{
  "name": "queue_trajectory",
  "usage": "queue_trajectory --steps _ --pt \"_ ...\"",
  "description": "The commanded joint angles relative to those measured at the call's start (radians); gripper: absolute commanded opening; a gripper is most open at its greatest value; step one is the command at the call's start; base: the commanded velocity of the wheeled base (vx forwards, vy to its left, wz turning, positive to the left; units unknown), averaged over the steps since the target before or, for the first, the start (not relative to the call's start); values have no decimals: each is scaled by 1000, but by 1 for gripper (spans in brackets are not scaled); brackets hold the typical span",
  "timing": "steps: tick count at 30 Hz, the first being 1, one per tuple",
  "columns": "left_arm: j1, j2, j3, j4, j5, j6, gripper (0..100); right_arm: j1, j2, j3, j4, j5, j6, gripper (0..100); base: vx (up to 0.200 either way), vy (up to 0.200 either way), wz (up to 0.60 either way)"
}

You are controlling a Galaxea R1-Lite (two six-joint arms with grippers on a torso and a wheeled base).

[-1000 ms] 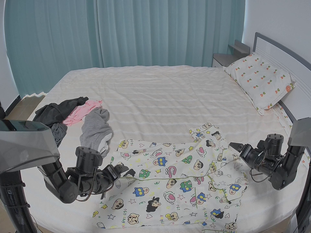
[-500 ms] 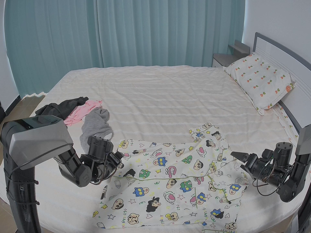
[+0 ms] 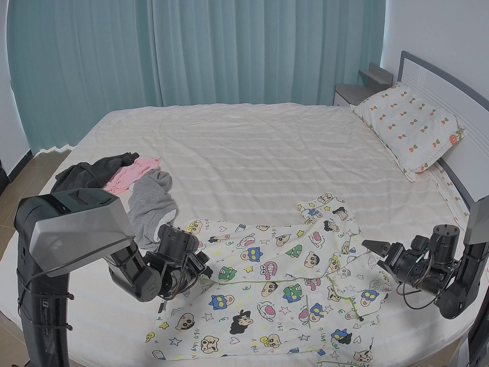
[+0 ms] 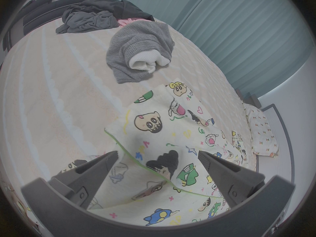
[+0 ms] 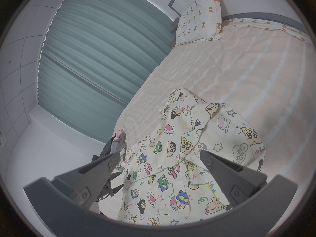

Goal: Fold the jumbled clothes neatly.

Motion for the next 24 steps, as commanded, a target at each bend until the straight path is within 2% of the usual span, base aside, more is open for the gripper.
queue_trajectory --steps 1,9,17,24 --pt "-11 18 -37 31 18 0 100 2 7 0 -9 0 1 100 0 0 0" --pt "-19 -19 -32 51 22 4 100 2 10 0 -9 0 -1 100 0 0 0" --pt "-26 -85 -39 126 22 16 100 2 14 -2 -9 -1 -1 100 0 0 0" --pt "-53 -13 -63 123 19 21 100 2 15 -2 -9 -1 -1 100 0 0 0"
